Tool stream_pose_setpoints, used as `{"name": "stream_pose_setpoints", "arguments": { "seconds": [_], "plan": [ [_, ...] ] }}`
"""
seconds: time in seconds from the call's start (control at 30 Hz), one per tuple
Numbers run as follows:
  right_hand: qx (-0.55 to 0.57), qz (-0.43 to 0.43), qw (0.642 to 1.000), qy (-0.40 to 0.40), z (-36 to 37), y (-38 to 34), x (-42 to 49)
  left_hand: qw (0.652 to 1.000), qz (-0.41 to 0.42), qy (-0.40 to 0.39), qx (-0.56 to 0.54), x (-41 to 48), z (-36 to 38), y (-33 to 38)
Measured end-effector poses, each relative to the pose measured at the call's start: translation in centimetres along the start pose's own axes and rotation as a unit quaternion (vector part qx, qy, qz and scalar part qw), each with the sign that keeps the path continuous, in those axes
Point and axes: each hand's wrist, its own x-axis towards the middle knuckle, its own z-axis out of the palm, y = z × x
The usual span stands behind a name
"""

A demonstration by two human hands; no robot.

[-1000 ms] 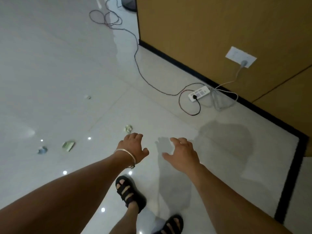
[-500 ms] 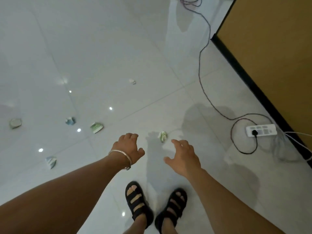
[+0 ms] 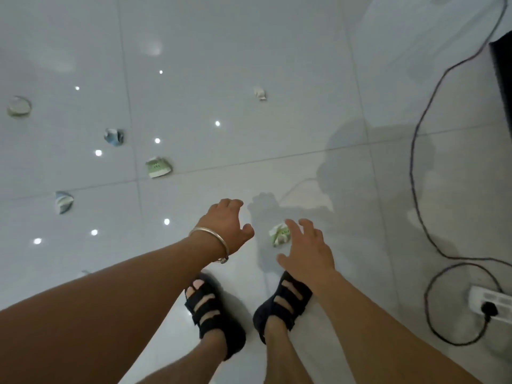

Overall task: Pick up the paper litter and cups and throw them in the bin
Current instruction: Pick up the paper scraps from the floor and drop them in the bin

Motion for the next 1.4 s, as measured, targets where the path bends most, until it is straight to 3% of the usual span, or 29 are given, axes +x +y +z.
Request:
{"name": "stream_pose_setpoints", "arguments": {
  "seconds": [0.3,0.43,0.57,0.63,0.7,0.83,0.93,1.1,1.2,1.3,1.4],
  "plan": [
    [-0.158,-0.074,0.985,-0.019,9.1,3.2,12.7,0.997,-0.014,-0.002,-0.070,9.9,9.9,-3.0],
    [-0.231,-0.112,0.966,-0.035,12.9,4.6,15.7,0.995,-0.028,-0.043,-0.088,11.7,13.7,-5.2],
    [-0.158,-0.081,0.984,-0.008,13.7,4.7,16.1,0.991,-0.042,-0.070,-0.107,11.7,14.4,-6.5],
    [-0.101,-0.067,0.992,0.019,12.3,3.3,15.7,0.987,-0.048,-0.086,-0.129,11.1,13.3,-6.3],
    [-0.070,-0.104,0.990,0.068,9.6,0.8,15.0,0.978,-0.052,-0.100,-0.173,10.4,11.1,-5.6],
    [-0.019,-0.210,0.955,0.210,1.7,-5.3,13.6,0.956,-0.053,-0.075,-0.277,9.3,3.8,-3.6],
    [-0.014,-0.247,0.935,0.254,-4.8,-9.5,12.7,0.943,-0.037,-0.035,-0.328,8.5,-2.9,-2.8],
    [-0.051,-0.269,0.926,0.260,-14.8,-16.1,10.8,0.894,-0.034,0.010,-0.448,7.0,-13.3,-2.5],
    [-0.062,-0.304,0.917,0.253,-18.9,-18.8,10.8,0.882,-0.032,0.034,-0.470,7.0,-17.2,-2.5],
    [-0.057,-0.326,0.931,0.155,-21.2,-19.7,13.0,0.883,-0.060,0.066,-0.461,8.3,-19.4,-3.3],
    [-0.068,-0.271,0.959,0.056,-22.1,-18.1,17.6,0.883,-0.121,0.085,-0.445,10.9,-19.8,-5.2]
  ]
}}
